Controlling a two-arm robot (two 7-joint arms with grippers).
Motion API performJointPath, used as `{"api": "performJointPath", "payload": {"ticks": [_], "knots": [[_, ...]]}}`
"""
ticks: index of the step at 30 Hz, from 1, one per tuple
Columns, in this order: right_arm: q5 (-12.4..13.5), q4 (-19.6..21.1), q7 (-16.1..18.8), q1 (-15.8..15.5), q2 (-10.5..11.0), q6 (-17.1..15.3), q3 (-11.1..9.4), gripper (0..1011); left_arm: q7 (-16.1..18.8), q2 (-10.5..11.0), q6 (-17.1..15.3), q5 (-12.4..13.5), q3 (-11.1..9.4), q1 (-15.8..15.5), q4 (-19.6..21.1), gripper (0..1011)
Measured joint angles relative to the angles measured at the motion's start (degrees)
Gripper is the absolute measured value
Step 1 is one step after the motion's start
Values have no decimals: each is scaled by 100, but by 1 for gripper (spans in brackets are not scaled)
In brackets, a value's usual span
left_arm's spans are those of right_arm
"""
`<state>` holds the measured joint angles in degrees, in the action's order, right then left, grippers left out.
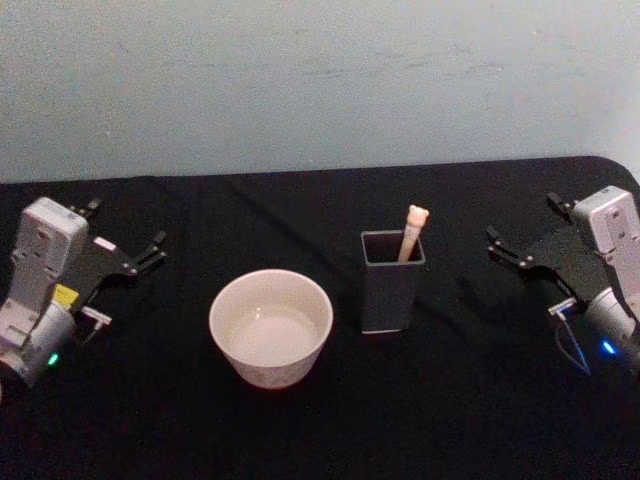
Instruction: Pick up the stirring spoon with one hand, stir inside the cup, then place it back in its original position.
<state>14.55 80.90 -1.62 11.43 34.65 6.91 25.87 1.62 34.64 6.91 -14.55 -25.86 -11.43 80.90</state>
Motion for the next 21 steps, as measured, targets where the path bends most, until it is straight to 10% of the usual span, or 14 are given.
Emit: {"api": "performJointPath", "payload": {"ticks": [21], "knots": [[0, 0, 0, 0, 0, 0, 0, 1000, 0, 0, 0, 0, 0, 0, 0, 1001]]}}
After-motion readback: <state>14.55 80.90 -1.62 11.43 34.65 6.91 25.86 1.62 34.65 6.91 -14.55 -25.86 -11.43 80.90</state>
